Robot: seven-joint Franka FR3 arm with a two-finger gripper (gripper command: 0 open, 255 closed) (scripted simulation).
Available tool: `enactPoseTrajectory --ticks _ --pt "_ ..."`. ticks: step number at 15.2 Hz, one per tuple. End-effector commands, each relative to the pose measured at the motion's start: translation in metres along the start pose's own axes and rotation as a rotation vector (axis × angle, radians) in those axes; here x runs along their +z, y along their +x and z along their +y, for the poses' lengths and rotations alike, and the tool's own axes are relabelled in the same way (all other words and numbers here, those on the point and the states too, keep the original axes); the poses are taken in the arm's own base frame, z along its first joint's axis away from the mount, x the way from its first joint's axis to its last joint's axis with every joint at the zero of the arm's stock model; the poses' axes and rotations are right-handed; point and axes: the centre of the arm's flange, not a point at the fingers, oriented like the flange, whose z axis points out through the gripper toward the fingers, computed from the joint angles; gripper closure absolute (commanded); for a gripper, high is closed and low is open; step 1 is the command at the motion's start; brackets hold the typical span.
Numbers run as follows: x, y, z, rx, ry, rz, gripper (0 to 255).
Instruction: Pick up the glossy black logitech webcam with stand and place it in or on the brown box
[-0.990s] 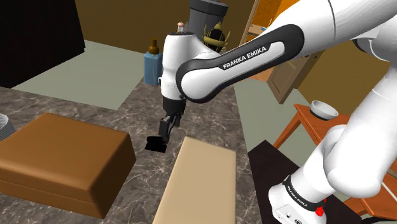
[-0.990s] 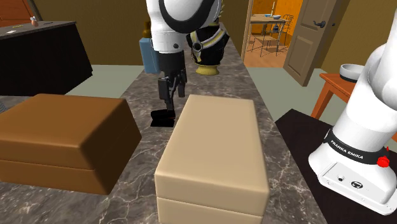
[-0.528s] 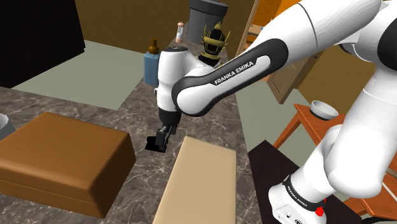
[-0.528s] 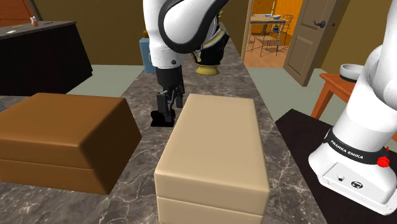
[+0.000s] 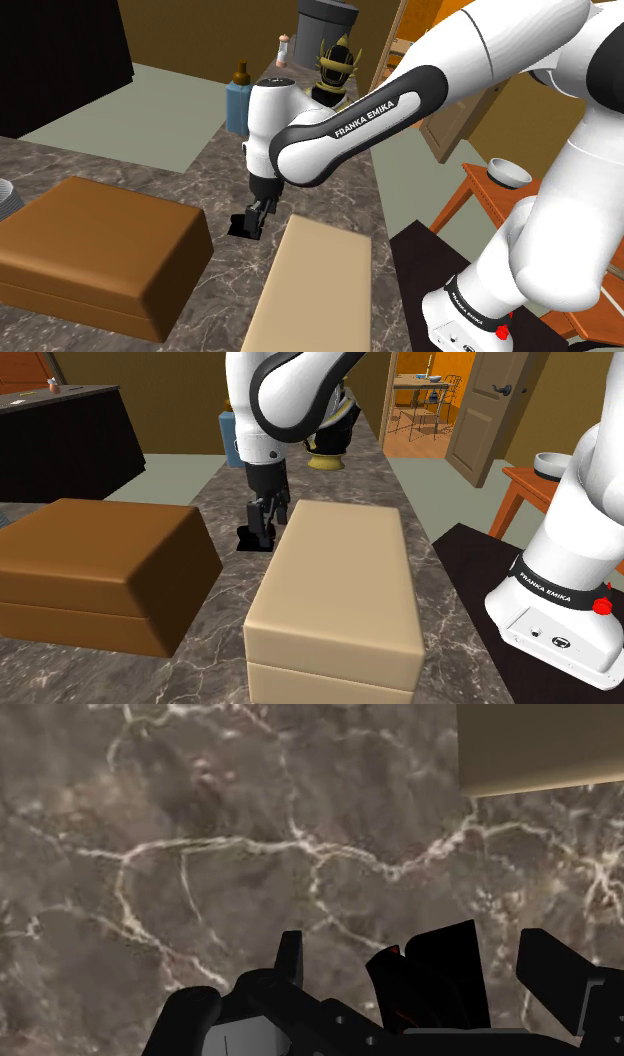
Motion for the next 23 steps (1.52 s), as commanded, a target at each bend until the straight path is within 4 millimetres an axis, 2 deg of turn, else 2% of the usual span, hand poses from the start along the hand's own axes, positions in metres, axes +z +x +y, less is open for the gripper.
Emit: enactPoseTrajectory --ticks 1,10,23 --pt "0.000 0.000 0.000 0.000 0.000 0.000 255" --pt "0.000 0.000 0.000 0.000 0.000 0.000 255" --pt "-0.068 -0.005 -0.006 0.000 0.000 0.000 255"
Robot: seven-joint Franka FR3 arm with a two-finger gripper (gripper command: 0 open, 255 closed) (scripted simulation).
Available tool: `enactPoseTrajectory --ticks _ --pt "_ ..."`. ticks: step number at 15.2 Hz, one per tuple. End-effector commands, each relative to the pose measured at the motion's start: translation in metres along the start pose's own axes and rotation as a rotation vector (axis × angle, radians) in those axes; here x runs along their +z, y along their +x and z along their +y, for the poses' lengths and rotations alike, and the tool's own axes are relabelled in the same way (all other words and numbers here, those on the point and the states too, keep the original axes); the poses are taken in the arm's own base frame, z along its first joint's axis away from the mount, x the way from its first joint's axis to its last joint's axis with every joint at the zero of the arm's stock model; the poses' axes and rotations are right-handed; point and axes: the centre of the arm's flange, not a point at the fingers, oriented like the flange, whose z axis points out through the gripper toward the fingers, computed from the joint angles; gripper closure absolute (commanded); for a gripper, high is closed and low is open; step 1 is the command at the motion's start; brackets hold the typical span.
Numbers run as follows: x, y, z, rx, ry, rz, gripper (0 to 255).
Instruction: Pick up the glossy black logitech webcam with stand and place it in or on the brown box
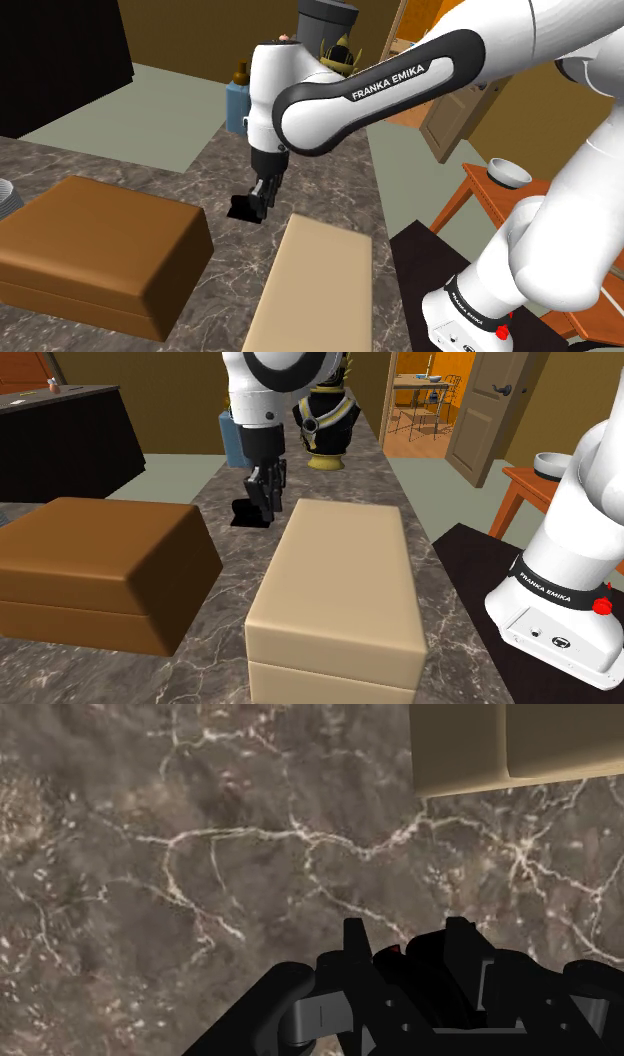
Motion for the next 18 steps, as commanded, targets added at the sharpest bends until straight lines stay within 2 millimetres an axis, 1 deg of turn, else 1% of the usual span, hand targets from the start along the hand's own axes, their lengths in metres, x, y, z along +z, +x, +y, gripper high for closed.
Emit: enactPoseTrajectory --ticks 1,18 --pt "-0.012 -0.001 -0.001 0.000 0.000 0.000 255" --pt "-0.101 -0.007 -0.008 0.000 0.000 0.000 255"
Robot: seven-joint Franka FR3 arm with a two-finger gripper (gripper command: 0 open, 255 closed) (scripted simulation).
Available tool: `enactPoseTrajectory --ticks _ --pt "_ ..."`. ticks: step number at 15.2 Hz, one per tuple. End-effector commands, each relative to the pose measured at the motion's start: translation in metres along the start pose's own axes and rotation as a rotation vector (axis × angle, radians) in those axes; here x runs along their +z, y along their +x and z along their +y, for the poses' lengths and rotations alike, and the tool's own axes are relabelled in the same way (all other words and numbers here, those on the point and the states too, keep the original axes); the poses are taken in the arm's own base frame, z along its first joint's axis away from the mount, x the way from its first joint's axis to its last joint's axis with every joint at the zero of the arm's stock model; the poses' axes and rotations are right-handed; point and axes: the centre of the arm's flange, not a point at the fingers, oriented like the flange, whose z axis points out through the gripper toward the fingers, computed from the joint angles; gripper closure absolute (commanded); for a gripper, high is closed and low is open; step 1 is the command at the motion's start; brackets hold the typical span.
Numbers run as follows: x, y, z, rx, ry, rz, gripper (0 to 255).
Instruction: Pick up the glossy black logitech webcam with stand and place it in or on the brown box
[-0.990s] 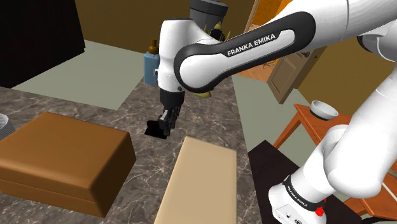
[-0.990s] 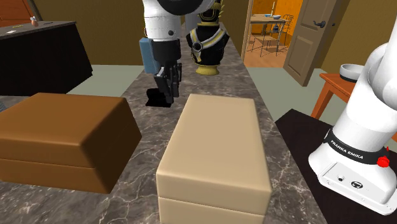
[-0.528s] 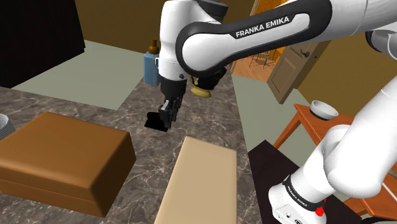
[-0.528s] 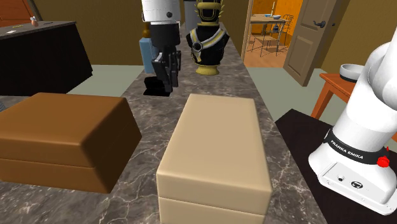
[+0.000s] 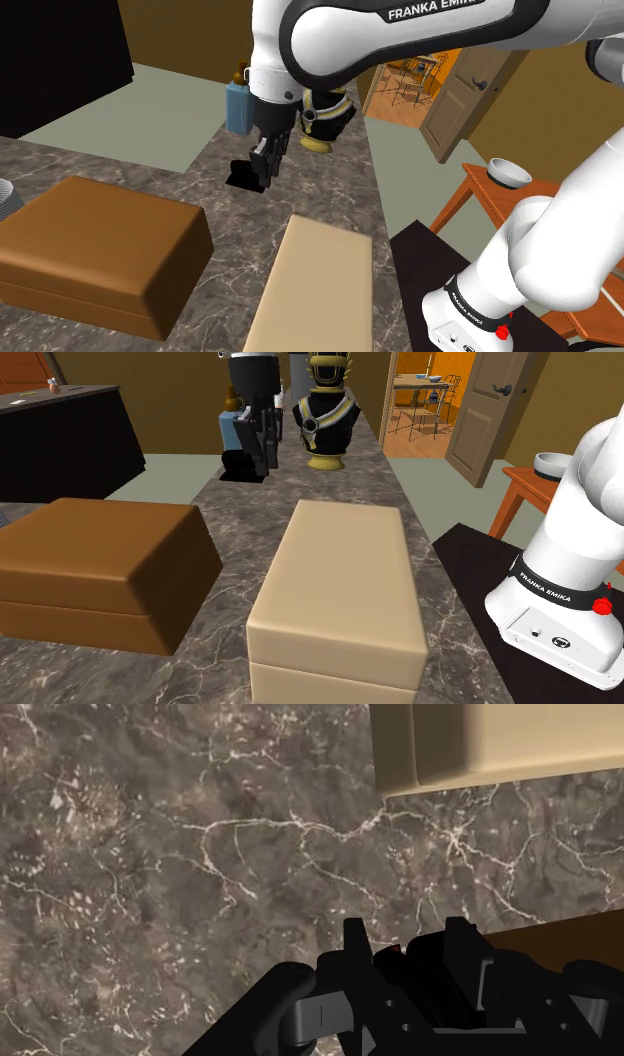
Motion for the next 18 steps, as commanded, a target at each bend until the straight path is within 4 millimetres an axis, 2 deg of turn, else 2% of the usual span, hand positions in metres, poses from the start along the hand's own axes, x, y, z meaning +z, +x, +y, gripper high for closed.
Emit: enactPoseTrajectory --ticks 1,11,18 --pt "-0.010 -0.002 0.000 0.000 0.000 0.000 255" --pt "-0.062 -0.005 -0.004 0.000 0.000 0.000 255" --pt "-0.063 0.054 -0.075 0.000 0.000 0.000 255"
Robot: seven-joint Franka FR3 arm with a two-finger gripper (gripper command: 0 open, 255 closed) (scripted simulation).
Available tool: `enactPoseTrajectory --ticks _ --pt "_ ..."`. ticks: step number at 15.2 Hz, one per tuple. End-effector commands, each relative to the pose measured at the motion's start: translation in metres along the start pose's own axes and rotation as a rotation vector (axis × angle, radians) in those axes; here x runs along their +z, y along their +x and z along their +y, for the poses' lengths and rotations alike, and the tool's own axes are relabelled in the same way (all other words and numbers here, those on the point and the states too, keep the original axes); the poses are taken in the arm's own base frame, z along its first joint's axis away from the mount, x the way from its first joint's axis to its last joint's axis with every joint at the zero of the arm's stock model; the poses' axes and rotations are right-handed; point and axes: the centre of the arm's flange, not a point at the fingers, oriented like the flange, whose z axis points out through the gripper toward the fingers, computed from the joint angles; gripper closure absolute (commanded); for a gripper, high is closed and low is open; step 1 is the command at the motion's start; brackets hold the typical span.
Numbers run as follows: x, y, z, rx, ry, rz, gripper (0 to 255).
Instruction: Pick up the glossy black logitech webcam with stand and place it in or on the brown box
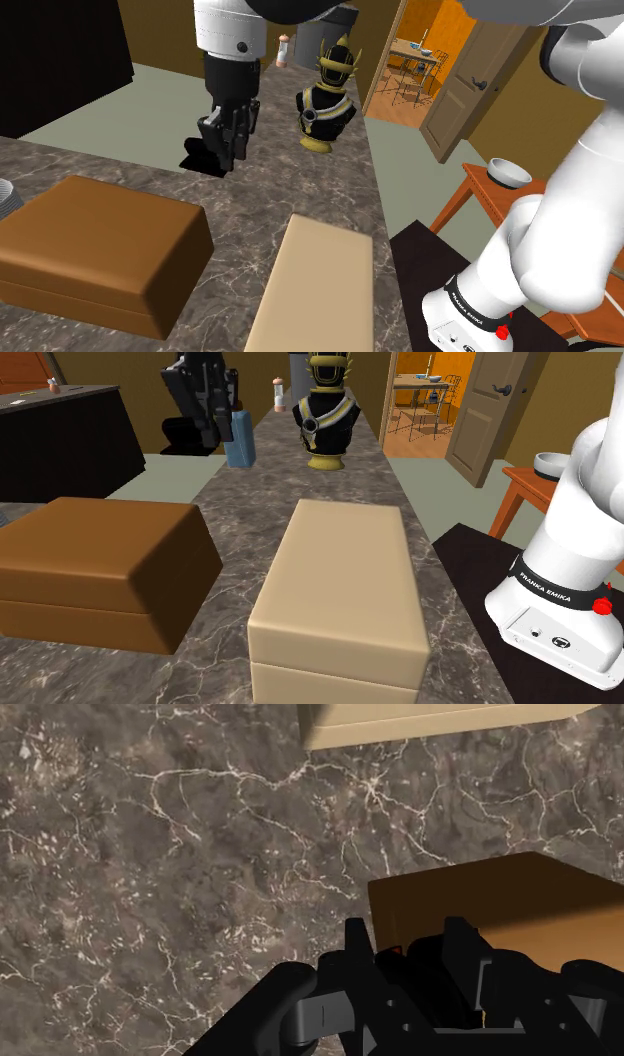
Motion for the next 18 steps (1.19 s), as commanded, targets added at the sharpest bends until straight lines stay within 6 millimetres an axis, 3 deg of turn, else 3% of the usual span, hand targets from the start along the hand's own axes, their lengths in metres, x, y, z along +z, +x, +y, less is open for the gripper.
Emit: enactPoseTrajectory --ticks 1,12,18 --pt "0.000 0.020 -0.019 0.002 0.000 0.000 255" --pt "-0.002 0.110 -0.127 0.002 0.000 0.000 255" --pt "0.030 0.113 -0.125 0.002 0.000 0.000 255"
